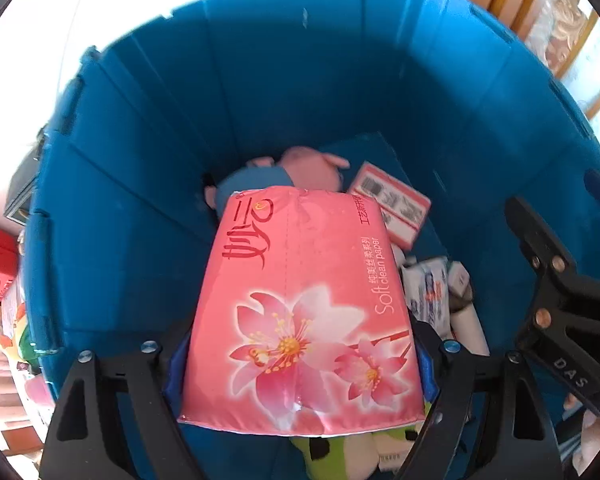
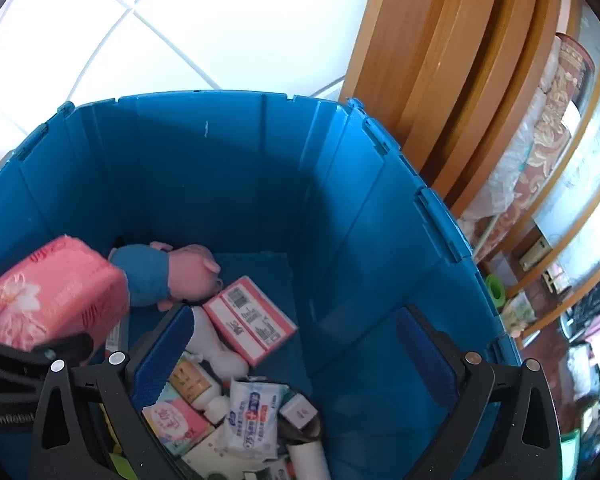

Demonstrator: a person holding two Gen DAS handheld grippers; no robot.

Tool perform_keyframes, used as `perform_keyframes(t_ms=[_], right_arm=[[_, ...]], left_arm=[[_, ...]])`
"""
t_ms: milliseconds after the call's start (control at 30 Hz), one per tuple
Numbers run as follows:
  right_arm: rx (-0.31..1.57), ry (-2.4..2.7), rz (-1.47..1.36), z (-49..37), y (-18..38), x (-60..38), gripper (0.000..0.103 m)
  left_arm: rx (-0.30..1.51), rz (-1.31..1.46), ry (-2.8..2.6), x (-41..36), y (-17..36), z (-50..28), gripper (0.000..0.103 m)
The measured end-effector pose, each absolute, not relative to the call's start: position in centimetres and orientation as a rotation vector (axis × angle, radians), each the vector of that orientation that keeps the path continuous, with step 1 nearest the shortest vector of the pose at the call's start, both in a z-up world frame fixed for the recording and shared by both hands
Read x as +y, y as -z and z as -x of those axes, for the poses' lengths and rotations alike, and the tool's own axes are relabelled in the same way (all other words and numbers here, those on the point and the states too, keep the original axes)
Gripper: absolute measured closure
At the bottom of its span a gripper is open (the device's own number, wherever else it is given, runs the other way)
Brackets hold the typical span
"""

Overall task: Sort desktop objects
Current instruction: 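Carry both pink tissue packs over the blue crate and release them inside, then return both grippers from the crate to the pile on the bed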

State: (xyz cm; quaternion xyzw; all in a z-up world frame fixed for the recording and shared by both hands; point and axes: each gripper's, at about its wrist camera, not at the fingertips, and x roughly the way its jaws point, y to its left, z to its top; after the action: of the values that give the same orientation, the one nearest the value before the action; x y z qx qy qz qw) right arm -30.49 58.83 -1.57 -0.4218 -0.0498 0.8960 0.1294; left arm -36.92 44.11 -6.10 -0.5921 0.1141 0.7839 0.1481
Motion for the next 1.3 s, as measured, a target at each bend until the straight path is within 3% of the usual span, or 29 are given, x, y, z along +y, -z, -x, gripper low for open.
perform_keyframes(t_ms=[100, 333, 433, 833, 1067, 1300], right_arm=[[-0.152, -2.605, 1.219, 30.4, 1.4, 58.7, 0.001], [-0.149, -2.6, 1.21, 30.3, 1.3, 58.9, 0.001], [-0.153, -2.605, 1.201, 30.2, 1.1, 58.8, 0.001], [-0.159, -2.606, 1.205, 30.0, 1.2, 58.6, 0.0], [-0.193, -2.62, 1.141, 28.3, -0.6, 58.1, 0.0], [-0.147, -2.686, 1.021, 24.2, -6.0, 56.5, 0.0]], left_arm=[[0.25, 1.634, -2.374, 43.8, 4.5, 39.2, 0.019], [0.412, 1.62, -2.341, 45.4, 4.4, 38.6, 0.019], [0.334, 1.6, -2.352, 44.7, 3.7, 38.7, 0.019], [0.335, 1.536, -2.369, 44.4, 2.5, 37.7, 0.019], [0.22, 1.387, -2.426, 41.7, -1.0, 35.3, 0.019], [0.109, 1.101, -2.535, 36.9, -7.3, 29.9, 0.019]])
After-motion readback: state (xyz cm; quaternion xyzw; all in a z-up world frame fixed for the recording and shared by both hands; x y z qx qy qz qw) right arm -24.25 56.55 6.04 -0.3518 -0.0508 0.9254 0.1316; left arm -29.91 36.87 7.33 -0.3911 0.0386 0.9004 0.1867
